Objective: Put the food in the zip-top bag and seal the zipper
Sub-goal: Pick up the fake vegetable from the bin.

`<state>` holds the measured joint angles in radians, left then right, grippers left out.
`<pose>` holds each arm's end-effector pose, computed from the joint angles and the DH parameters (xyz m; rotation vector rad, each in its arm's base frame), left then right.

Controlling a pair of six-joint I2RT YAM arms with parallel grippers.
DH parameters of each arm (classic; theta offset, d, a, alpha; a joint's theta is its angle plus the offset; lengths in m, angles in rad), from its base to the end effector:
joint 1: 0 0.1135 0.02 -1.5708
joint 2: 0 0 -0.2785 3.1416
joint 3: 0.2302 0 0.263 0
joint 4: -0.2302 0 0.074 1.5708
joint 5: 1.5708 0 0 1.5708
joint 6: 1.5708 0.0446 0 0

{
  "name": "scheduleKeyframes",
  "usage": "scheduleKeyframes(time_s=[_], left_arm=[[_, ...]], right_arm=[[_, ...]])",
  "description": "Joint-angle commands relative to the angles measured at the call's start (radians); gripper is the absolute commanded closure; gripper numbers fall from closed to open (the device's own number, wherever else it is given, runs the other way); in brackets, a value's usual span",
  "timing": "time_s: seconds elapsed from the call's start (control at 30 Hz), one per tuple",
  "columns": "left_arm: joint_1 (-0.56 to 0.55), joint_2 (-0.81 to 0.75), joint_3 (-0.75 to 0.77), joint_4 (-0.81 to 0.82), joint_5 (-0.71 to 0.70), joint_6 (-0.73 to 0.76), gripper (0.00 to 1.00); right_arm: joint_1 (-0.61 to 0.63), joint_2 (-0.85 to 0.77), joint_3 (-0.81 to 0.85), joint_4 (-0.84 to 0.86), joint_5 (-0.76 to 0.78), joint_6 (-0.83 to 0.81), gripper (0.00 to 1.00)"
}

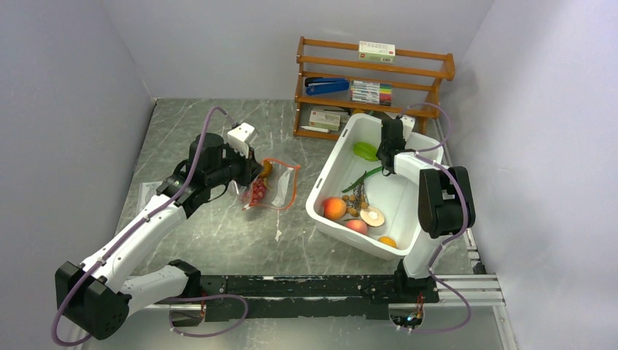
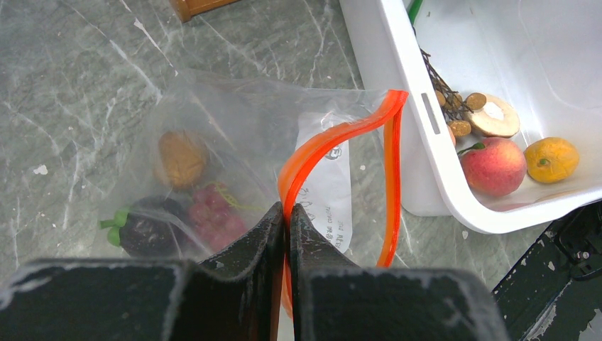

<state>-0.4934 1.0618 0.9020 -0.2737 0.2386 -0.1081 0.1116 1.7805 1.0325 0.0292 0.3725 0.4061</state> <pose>0.2179 -0.1292 0.3259 0.5441 1.9726 -0.6199 0.3928 0.0277 0.1796 0.5151 2.1749 -0.1470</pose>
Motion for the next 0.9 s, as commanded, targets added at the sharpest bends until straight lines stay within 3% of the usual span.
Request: scheduleKeyframes(time_s=[0.0,0.1,0.43,0.6,0.77,0.87], left_arm=[[0.006,-0.011,-0.005,0.039,0.007,0.008,0.93],[0.007,-0.009,-0.004,0.037,0.008,0.008,0.93],[0.007,-0.012,-0.006,0.039,0.005,0.008,0.93],[0.007,-0.01,-0.004,0.036,0.006,0.008,0.93],[0.007,-0.013,-0.004,0.039,0.002,0.008,0.93],[0.007,-0.013,-0.004,0.037,0.003,0.008,0.93]], right_arm=[[-0.009,-0.007,0.014,-0.025,0.003,-0.01,0.81],[-0.009,-0.004,0.025,-0.042,0.003,-0.013,0.75],[-0.007,0.005,0.029,-0.058,-0.015,-0.003,0.75],[-0.006,-0.001,0.039,-0.087,-0.011,-0.005,0.69],[-0.006,0.007,0.056,-0.114,-0.017,-0.005,0.72],[-0.006,0.007,0.054,-0.113,-0.018,-0.001,0.81]])
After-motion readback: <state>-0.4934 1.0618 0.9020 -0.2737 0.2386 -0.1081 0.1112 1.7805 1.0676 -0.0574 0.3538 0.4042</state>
